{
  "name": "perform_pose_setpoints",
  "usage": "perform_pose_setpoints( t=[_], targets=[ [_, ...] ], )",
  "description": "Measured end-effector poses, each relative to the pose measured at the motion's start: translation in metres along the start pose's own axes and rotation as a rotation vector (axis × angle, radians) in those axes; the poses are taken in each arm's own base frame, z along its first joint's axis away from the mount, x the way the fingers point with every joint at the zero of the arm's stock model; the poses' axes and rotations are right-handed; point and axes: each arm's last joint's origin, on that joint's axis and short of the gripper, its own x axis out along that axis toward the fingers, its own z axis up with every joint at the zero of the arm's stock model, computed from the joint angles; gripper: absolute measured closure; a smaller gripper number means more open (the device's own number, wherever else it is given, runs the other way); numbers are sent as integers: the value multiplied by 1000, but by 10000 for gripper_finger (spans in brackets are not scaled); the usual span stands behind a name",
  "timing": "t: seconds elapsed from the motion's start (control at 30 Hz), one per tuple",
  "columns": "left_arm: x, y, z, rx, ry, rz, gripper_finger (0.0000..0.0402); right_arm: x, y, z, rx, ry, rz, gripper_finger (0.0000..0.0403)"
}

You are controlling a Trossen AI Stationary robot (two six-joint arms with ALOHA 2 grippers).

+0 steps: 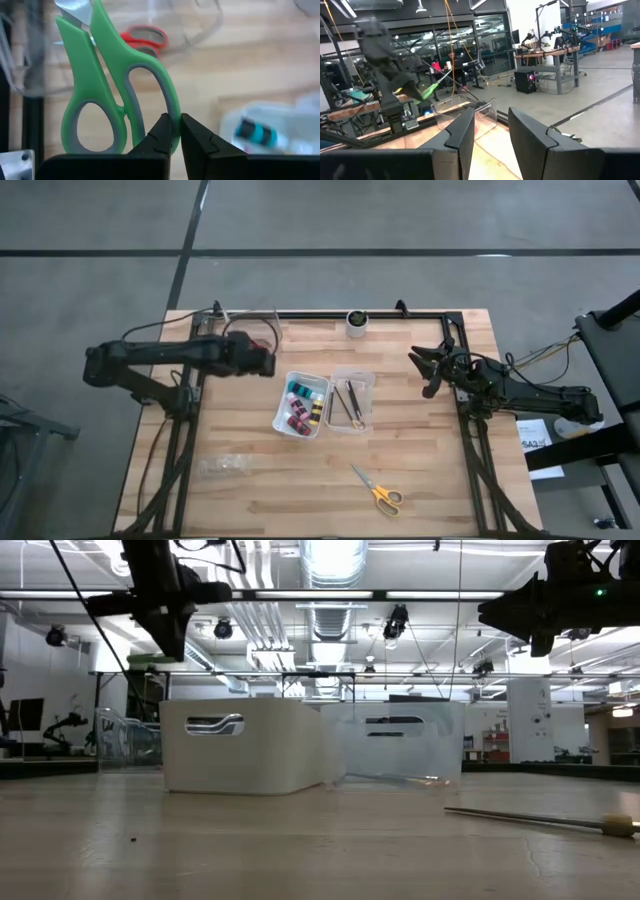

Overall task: Pick & Place Paint Supplies
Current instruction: Put the green scissors into the top transparent bin

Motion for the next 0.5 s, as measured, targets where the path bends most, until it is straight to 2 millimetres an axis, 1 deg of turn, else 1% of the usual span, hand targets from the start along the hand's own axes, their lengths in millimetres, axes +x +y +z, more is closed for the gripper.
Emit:
perform_pose_setpoints(
  t=[0.1, 0.17, 0.33, 0.4, 0.5],
  targets=[
    [12, 5, 14, -70, -1, 31, 375, 0, 0, 0, 0, 0, 0, 285],
    [21, 9, 24, -80, 29, 34, 375, 0, 0, 0, 0, 0, 0, 285],
    [45, 23, 48, 101, 119, 9, 375, 0, 0, 0, 0, 0, 0, 285],
    [52, 31, 54, 125, 137, 22, 375, 0, 0, 0, 0, 0, 0, 285],
    [62, 42, 63, 110, 147, 50, 375, 0, 0, 0, 0, 0, 0, 285]
  ],
)
